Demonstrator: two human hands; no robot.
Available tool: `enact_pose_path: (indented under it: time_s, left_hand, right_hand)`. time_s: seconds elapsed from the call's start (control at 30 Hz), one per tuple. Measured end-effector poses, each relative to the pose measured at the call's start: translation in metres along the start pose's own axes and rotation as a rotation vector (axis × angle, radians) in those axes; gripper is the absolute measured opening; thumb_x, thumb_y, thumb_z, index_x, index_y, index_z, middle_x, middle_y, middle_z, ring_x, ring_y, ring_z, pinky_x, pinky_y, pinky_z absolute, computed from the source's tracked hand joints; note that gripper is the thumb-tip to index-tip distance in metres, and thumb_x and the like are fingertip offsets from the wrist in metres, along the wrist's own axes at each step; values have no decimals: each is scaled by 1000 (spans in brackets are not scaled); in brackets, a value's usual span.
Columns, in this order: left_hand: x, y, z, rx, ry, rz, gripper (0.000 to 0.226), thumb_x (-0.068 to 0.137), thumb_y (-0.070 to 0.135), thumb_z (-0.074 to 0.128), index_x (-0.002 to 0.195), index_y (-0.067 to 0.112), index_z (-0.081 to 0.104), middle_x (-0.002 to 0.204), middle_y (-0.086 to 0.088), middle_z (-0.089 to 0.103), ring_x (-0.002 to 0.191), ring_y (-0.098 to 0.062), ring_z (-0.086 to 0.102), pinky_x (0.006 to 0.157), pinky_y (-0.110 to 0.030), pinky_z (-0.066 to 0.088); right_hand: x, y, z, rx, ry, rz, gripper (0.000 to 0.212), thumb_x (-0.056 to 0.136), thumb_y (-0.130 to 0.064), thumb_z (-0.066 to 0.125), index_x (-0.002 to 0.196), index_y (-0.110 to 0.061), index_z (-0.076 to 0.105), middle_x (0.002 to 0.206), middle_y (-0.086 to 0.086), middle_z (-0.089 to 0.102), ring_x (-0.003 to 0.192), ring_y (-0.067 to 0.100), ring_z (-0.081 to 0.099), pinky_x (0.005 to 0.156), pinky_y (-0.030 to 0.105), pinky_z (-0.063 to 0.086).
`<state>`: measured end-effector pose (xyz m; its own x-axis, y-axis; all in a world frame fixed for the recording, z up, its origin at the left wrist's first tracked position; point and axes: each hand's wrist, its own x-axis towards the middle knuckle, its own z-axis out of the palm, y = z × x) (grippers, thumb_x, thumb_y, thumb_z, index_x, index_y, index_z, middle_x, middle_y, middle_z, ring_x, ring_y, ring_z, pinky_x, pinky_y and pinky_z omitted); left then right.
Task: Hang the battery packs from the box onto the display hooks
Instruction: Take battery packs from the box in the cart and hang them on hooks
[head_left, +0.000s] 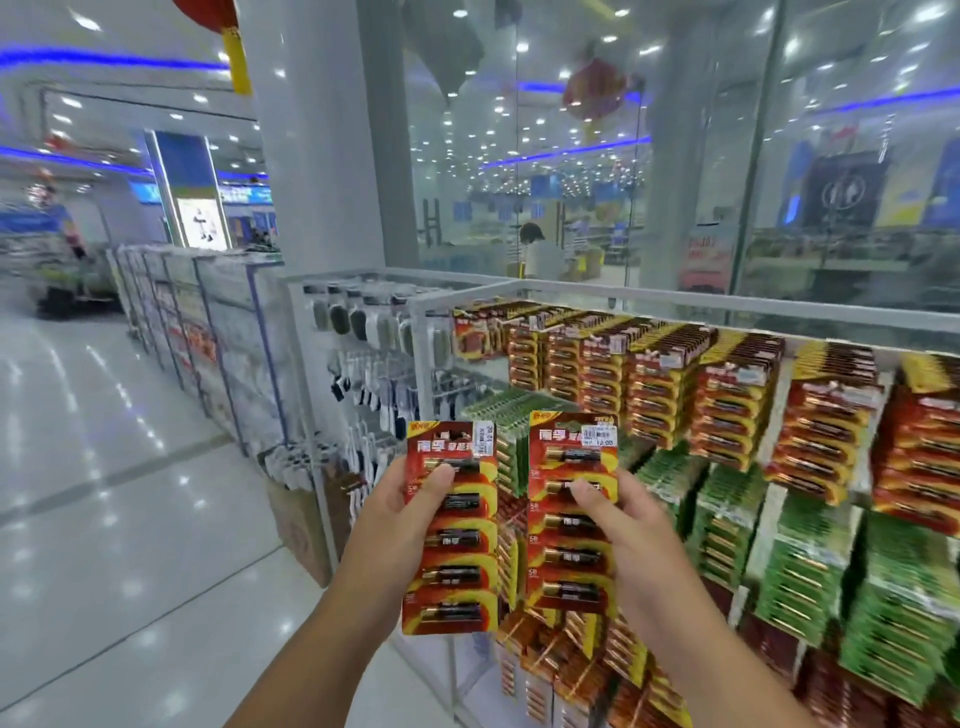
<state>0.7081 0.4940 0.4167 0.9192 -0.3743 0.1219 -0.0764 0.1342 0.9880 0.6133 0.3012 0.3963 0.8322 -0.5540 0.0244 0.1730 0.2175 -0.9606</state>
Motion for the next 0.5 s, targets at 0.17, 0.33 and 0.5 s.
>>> enact_pose_path:
  time_s: [0.17, 0.33, 0.5]
  left_hand:
    - [95, 3, 1, -16, 7, -21, 17, 102, 38, 62, 118, 35, 68, 101, -5, 81, 88, -32, 79, 84, -55, 62]
    - [183, 6, 1, -12, -33, -21, 22, 101, 40, 62, 121, 33, 68, 100, -5, 81, 86, -32, 79, 80, -54, 64]
    - [270, -10, 2, -46, -97, -56, 20, 101, 38, 62, 118, 28, 69, 96, -7, 81, 83, -32, 79, 67, -44, 63]
  right_hand:
    - [93, -8, 17, 2, -14, 1, 29, 99, -32, 68, 128, -28, 66, 107, 2, 81, 93, 27, 79, 76, 45, 62]
    - [169, -10, 34, -12, 31, -5, 38, 94, -38, 71, 131, -31, 63, 108, -6, 80, 92, 17, 79, 74, 39, 62]
    - [233, -1, 54, -18, 125, -28, 61, 94, -38, 72, 150, -28, 51, 117, -10, 76, 99, 14, 75, 77, 34, 59]
